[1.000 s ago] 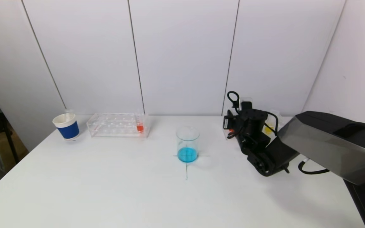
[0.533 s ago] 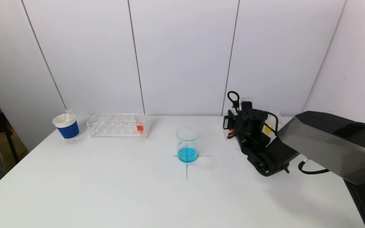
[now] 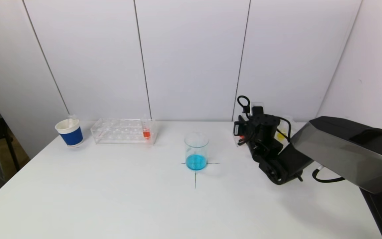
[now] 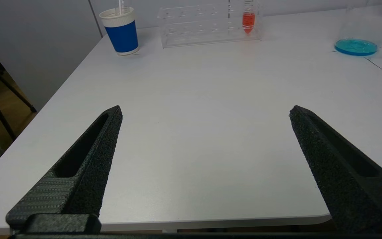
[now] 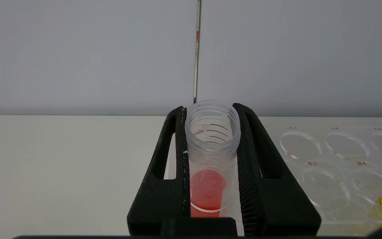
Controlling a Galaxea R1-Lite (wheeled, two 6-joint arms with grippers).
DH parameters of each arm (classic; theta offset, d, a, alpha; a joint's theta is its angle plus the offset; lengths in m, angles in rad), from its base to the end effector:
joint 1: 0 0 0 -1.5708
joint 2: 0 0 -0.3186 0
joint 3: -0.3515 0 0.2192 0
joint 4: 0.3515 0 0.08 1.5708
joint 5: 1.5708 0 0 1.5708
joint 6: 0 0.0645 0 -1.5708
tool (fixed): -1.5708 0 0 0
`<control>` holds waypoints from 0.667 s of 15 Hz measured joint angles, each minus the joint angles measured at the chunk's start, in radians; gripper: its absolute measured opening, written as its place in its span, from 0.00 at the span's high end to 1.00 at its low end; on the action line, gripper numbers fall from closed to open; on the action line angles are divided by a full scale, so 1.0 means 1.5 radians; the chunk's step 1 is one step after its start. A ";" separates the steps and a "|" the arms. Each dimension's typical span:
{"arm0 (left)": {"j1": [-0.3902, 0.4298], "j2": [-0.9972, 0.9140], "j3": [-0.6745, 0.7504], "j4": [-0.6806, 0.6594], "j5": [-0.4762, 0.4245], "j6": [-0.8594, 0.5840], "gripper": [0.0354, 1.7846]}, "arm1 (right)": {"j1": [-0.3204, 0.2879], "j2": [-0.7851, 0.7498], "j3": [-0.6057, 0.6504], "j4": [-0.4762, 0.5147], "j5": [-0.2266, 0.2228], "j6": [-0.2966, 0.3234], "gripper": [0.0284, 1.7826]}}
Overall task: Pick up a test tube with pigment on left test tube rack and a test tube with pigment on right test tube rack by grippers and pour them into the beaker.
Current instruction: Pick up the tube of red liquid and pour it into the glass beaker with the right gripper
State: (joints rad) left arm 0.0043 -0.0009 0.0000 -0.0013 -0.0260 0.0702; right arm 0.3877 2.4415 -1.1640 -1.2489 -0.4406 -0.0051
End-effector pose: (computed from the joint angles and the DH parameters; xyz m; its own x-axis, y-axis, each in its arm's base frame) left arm 0.0316 -0.0015 0.0757 0.9998 -0.0217 0.0022 0.0215 0.9973 0.0702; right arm 0.4860 0.1687 0.0261 0.9983 -0.0530 -0.0259 0.0526 0.9985 -0.0173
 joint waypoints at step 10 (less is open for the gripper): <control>0.000 0.000 0.000 0.000 0.000 0.000 0.01 | 0.001 -0.045 -0.011 0.036 0.004 -0.028 0.75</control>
State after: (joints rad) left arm 0.0038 -0.0009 0.0000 -0.0013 -0.0257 0.0702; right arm 0.3891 2.3740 -1.1809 -1.1949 -0.4353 -0.0470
